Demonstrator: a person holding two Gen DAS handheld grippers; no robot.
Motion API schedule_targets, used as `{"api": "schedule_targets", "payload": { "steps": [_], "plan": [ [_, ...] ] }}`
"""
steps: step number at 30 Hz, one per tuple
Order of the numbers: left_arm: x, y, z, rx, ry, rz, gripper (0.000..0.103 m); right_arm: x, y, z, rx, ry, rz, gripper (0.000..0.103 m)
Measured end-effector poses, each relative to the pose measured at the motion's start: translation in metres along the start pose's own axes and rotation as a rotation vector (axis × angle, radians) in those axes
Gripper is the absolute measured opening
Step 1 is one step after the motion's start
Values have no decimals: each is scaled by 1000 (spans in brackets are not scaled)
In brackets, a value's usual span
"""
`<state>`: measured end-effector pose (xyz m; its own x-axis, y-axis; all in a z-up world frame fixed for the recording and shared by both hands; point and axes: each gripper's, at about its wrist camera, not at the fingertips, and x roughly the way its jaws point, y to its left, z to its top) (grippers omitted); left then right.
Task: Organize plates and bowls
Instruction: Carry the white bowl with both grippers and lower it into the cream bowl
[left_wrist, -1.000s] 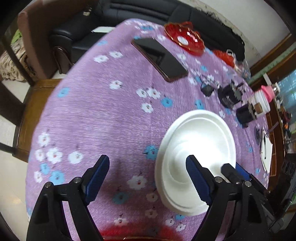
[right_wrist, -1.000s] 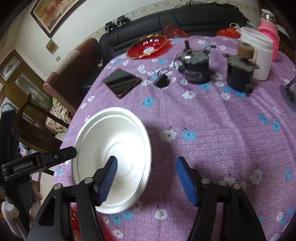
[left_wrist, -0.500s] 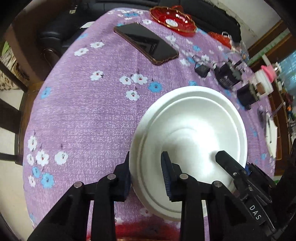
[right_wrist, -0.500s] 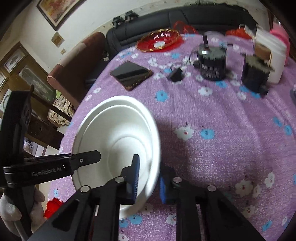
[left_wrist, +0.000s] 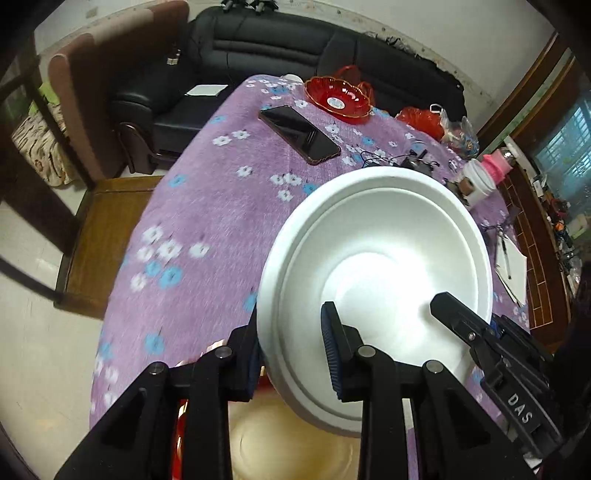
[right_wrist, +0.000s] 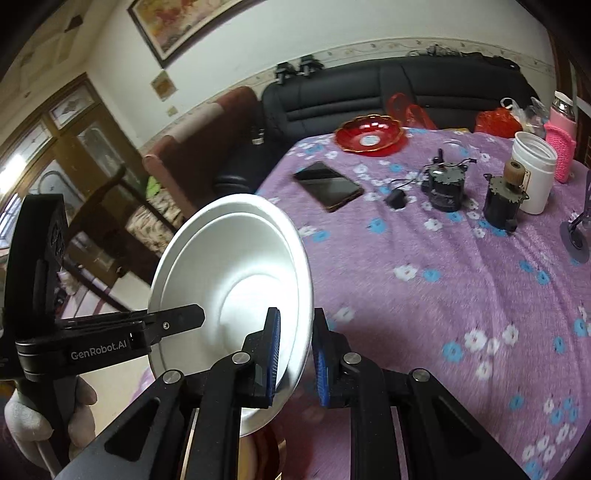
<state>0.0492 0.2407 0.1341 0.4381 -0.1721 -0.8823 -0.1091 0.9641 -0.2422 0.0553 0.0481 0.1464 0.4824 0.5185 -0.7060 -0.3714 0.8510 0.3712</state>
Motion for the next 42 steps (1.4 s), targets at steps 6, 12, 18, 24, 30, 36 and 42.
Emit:
{"api": "schedule_targets", "payload": {
  "steps": [6,12,18,24,30,36,42],
  "plan": [
    [-37,18,-58,-31,-30,25,28,-19,36,-41,-52,30,33,19],
    [-43,34,-99,-56,-28,61,28,-12,55,-77,-71,80,30,20],
    [-35,45,-119,-76,-35,92,28,1,60,-98,-67,111,20,21],
    [-30,53,-131,-123,-64,96,37,0,64,-104,-78,109,52,44],
    [-39,59,-142,-168,-152,92,52,-28,85,-107,-193,-40,13,72],
    [-69,57,-163,-222,-282,103,63,-52,88,-118,-207,-159,-24,76],
    [-109,25,-201,-187,-549,315,83,-75,62,-140,-58,-240,42,79]
  ]
}}
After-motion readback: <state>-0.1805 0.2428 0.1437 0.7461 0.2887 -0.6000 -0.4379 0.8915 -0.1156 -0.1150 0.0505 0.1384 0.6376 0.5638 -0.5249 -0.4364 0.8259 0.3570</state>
